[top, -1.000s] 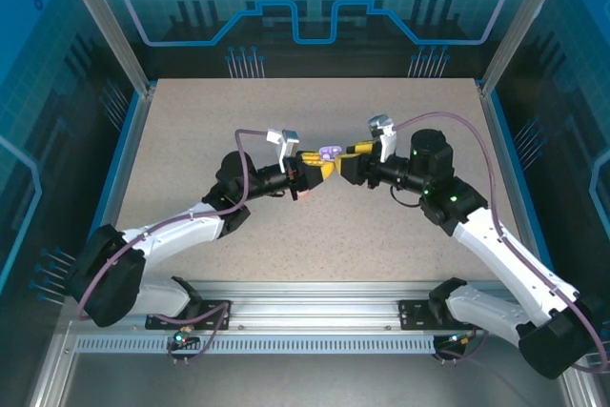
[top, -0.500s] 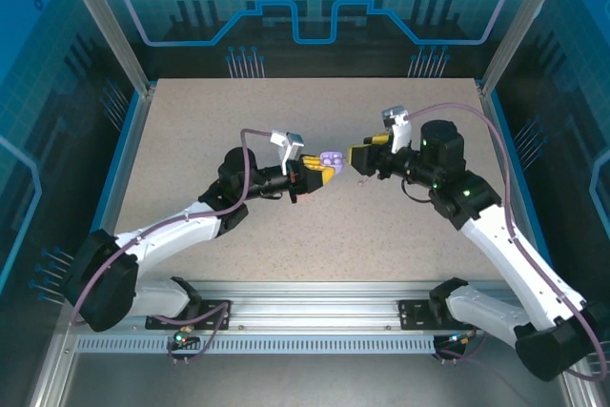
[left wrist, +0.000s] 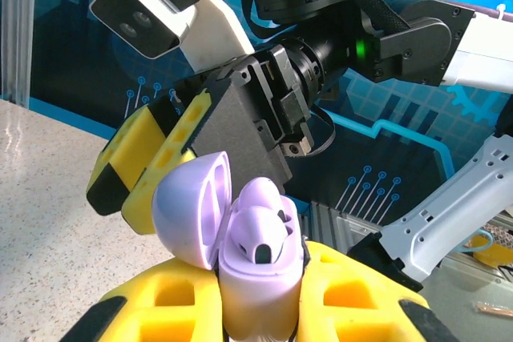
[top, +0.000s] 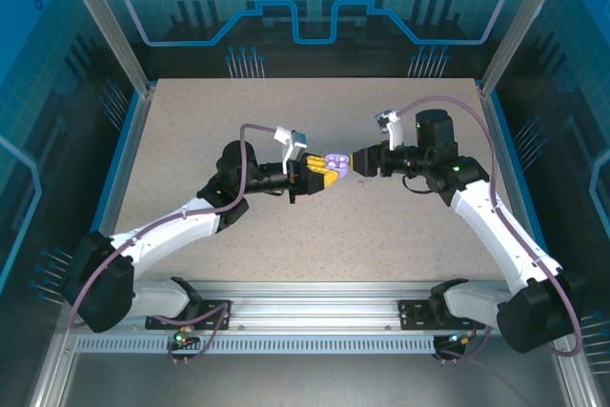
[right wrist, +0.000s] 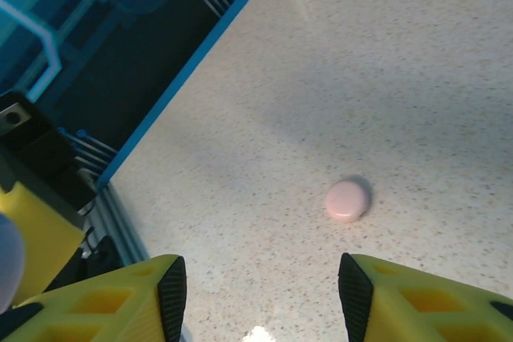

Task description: Insert wireless bluetooth earbuds into charging case

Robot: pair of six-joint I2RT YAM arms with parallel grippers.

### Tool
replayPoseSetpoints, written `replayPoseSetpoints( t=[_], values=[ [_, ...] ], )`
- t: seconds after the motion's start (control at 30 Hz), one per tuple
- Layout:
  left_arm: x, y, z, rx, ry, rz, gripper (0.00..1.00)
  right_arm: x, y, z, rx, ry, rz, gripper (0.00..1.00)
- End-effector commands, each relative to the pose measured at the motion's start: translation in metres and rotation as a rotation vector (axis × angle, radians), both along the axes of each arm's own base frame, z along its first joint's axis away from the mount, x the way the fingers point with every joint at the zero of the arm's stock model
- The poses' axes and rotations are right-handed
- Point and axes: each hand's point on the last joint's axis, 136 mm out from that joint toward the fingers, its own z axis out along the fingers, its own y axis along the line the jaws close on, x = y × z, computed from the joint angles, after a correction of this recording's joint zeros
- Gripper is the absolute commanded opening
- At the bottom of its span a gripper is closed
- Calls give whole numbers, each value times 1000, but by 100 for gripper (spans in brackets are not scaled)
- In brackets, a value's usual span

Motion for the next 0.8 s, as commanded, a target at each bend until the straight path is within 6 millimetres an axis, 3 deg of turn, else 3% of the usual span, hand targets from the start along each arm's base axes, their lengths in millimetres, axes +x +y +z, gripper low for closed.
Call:
replayPoseSetpoints(
  t=[0.0,0.23,0.53,0.77],
  values=[
    [-4,-7,14,-22,-44,-51,8,-7,7,11,51,-16,83,55],
    [2,-10,10,-21,-10,-46,8,-11,11,19,77,-41,115,54],
    [24,-6,-4,-27,131,-9,8,-20,12,35,108,-122,141,53],
    [39,1,-13,-15,190,63,8,-18,5,29,62,-116,98,53]
  ],
)
